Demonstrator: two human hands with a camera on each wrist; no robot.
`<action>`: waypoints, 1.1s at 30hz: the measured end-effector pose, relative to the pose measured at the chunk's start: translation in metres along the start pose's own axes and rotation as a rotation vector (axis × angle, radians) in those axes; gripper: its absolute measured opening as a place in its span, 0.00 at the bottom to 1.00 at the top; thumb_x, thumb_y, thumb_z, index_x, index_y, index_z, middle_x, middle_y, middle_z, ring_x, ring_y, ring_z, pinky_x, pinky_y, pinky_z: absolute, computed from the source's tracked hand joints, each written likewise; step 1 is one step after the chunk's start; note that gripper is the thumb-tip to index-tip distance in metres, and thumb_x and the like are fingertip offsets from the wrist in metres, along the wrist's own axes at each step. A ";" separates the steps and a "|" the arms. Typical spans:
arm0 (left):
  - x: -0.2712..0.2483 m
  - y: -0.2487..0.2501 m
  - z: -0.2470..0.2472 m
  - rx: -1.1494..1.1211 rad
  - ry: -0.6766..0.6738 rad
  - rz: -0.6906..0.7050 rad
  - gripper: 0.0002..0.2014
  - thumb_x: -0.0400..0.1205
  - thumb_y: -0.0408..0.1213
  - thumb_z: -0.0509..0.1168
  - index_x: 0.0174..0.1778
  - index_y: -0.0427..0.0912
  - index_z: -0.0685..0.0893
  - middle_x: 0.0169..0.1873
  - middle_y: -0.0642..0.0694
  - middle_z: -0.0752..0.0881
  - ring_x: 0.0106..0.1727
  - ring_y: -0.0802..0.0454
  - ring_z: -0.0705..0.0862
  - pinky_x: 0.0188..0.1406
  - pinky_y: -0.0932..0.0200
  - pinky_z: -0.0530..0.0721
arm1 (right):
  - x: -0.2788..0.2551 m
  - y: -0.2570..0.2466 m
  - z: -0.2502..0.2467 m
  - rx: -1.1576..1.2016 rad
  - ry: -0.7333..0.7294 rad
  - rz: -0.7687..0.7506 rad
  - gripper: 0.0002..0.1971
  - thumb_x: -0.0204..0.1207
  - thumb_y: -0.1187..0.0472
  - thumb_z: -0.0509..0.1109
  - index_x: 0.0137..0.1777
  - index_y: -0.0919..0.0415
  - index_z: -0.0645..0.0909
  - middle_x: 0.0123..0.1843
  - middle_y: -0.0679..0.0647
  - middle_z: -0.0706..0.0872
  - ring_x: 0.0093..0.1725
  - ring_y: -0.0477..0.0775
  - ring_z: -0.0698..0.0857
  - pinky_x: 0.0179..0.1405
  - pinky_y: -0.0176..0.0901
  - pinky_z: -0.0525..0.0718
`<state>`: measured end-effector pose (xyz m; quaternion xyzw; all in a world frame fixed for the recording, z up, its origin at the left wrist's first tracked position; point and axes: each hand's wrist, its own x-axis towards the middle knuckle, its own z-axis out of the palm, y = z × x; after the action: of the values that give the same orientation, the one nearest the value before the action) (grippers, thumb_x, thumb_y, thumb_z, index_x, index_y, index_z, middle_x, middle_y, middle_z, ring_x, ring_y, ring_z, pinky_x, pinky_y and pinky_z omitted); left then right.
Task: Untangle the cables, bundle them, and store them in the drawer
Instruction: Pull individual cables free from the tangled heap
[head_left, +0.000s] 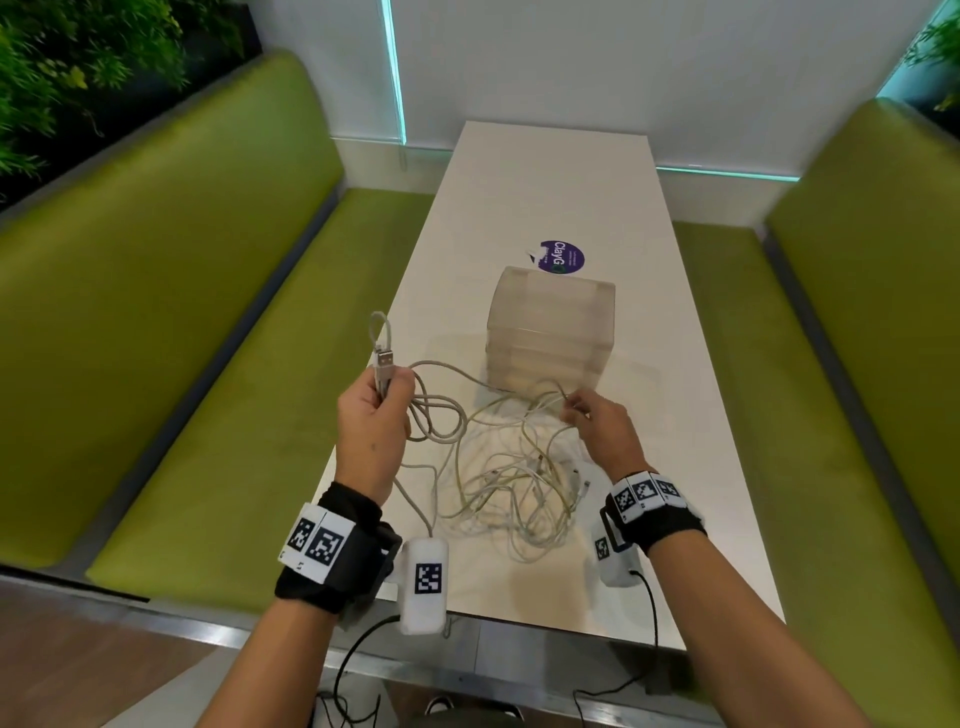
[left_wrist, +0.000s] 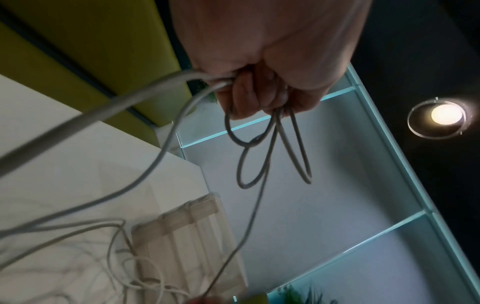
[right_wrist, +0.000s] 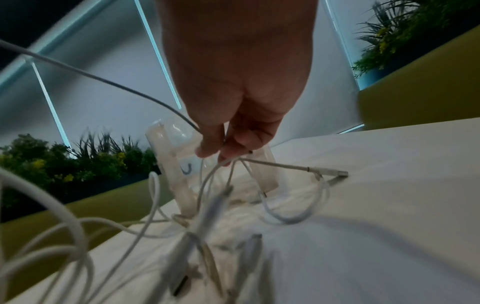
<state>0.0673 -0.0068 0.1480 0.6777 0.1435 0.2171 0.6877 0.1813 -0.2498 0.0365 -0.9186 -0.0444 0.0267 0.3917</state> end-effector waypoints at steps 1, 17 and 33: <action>0.000 -0.004 0.001 0.015 -0.024 -0.012 0.12 0.83 0.30 0.62 0.35 0.30 0.73 0.25 0.48 0.65 0.25 0.55 0.62 0.22 0.62 0.63 | -0.001 -0.003 -0.001 0.036 0.021 -0.031 0.05 0.78 0.61 0.68 0.50 0.58 0.85 0.47 0.53 0.89 0.49 0.57 0.85 0.48 0.48 0.80; -0.019 -0.016 0.011 0.170 -0.669 -0.288 0.11 0.83 0.30 0.62 0.35 0.32 0.83 0.17 0.54 0.66 0.21 0.55 0.61 0.21 0.61 0.58 | -0.085 -0.105 -0.026 0.815 -0.433 -0.129 0.10 0.71 0.77 0.71 0.50 0.70 0.78 0.42 0.67 0.88 0.41 0.59 0.88 0.44 0.54 0.88; -0.032 -0.034 -0.006 -0.069 -0.694 -0.348 0.23 0.69 0.41 0.75 0.57 0.42 0.78 0.26 0.49 0.67 0.24 0.55 0.61 0.22 0.62 0.61 | -0.102 -0.090 -0.030 0.792 -0.405 -0.123 0.04 0.72 0.68 0.75 0.45 0.62 0.87 0.52 0.61 0.90 0.48 0.58 0.90 0.45 0.49 0.88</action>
<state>0.0399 -0.0170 0.1111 0.6530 0.0075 -0.1402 0.7443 0.0765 -0.2194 0.1236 -0.6697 -0.1610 0.1975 0.6976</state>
